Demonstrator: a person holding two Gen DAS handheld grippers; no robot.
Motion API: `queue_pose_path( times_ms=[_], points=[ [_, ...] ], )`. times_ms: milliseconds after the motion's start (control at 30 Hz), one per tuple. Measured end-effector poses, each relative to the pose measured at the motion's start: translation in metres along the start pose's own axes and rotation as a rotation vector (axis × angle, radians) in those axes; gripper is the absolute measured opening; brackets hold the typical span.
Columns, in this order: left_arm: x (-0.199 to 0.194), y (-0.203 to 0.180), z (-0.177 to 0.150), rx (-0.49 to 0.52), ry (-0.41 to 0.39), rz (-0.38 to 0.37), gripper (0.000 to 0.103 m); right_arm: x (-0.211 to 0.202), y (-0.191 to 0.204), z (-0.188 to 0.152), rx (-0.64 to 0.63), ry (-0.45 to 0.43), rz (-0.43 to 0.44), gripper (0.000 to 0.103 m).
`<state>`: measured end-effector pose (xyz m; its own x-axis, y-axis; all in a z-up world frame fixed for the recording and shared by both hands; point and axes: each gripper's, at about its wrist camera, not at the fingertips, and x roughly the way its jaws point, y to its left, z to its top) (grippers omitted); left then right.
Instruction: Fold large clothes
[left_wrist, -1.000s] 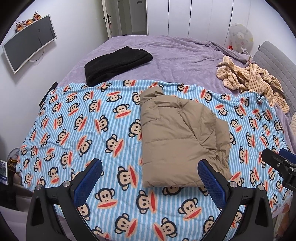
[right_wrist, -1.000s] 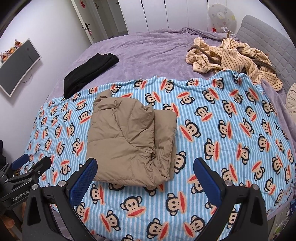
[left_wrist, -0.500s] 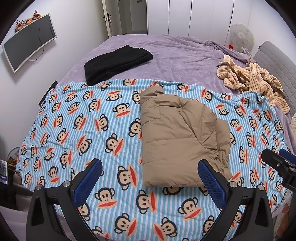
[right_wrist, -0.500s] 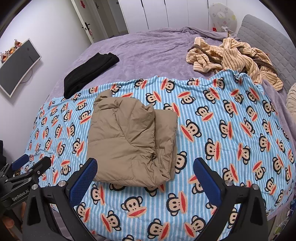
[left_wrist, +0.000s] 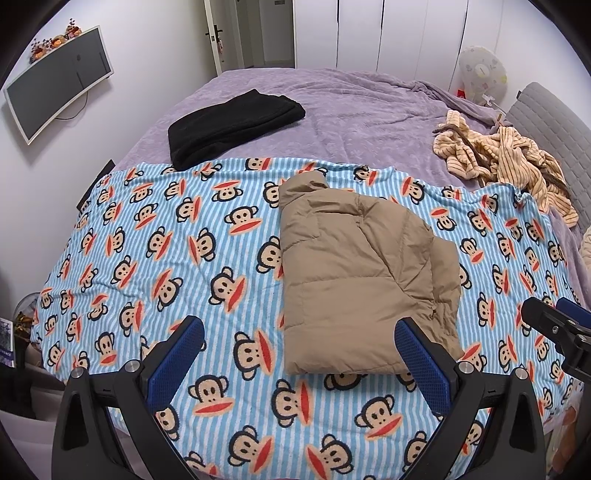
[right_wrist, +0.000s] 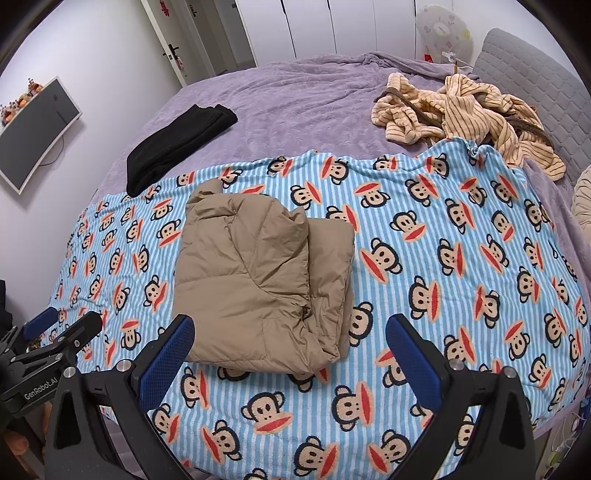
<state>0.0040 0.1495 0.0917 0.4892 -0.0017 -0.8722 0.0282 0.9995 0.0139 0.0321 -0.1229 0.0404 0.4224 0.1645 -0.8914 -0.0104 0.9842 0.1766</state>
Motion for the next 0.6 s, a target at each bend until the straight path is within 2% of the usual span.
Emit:
queue_pose_path(
  times_ms=[600],
  points=[
    [0.0023, -0.0022, 0.0003, -0.005, 0.003, 0.0, 0.103, 0.0006, -0.0004, 0.0008, 0.001, 0.003, 0.002, 0.103]
  ],
)
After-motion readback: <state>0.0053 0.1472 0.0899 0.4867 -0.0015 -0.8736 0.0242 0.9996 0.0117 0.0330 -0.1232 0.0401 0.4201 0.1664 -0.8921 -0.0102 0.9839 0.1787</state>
